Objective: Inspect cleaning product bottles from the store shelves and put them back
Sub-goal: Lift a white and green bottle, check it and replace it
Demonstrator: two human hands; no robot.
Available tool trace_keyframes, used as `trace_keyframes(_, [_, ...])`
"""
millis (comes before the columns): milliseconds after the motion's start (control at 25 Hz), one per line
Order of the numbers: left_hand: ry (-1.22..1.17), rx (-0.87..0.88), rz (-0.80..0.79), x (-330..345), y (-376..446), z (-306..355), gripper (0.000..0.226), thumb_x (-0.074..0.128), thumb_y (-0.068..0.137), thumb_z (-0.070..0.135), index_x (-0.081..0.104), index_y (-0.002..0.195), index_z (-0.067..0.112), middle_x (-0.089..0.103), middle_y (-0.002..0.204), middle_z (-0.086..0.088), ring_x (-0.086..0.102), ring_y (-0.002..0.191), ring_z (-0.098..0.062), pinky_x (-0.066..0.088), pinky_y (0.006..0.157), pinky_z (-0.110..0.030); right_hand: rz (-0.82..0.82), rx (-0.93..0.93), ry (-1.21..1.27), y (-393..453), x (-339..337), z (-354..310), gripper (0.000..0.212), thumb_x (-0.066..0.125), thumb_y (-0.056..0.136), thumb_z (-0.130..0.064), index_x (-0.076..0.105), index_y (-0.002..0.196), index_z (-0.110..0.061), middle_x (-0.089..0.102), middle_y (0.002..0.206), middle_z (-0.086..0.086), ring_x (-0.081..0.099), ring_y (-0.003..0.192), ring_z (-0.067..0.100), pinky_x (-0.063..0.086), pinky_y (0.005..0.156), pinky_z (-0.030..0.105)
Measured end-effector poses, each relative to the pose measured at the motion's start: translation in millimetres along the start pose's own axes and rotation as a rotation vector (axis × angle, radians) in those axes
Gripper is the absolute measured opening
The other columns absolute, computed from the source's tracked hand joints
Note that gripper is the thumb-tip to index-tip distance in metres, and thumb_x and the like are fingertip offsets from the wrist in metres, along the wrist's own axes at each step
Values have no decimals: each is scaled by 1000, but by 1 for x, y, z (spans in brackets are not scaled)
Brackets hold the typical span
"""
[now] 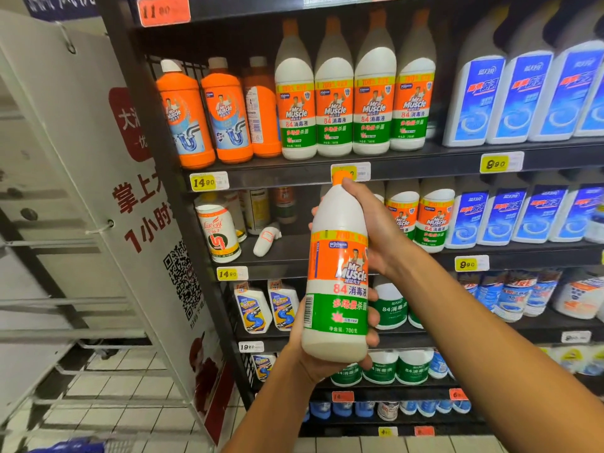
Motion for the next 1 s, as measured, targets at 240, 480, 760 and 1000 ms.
trace_keyframes(240, [225,33,283,-24,-6,26,59,25,102,44,65,118,4,70,109,-20,70,90,-33,60,73,-41,107,-110,-98,3,4,-9,46,65,88,-46,64,117,-11,69,116,23,69,101,39,55,90,54])
trace_keyframes(480, [819,276,511,-35,-37,88,53,67,81,51,55,128,29,71,119,8,67,112,-11,55,87,-27,225,-445,-608,8,20,-11,35,59,91,-47,65,78,-15,68,70,-8,63,64,1,48,60,25])
trace_keyframes(760, [852,283,557,-58,-56,91,56,84,65,32,61,115,29,75,107,8,72,99,-11,57,76,-23,234,-313,-616,32,21,34,39,54,91,-54,68,88,-18,71,78,-6,66,64,0,50,51,14])
trace_keyframes(1000, [787,272,587,-77,-55,96,56,86,60,31,65,111,23,77,99,6,74,90,-13,57,67,-19,208,-101,-473,44,7,55,35,57,87,-64,59,110,-37,71,105,-2,73,89,13,59,75,38])
Point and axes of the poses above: each hand's wrist, its own y-axis towards the middle knuckle, its own x-axis out of the palm, z = x × y, the point moved 7 cm from there along y, towards the middle knuckle
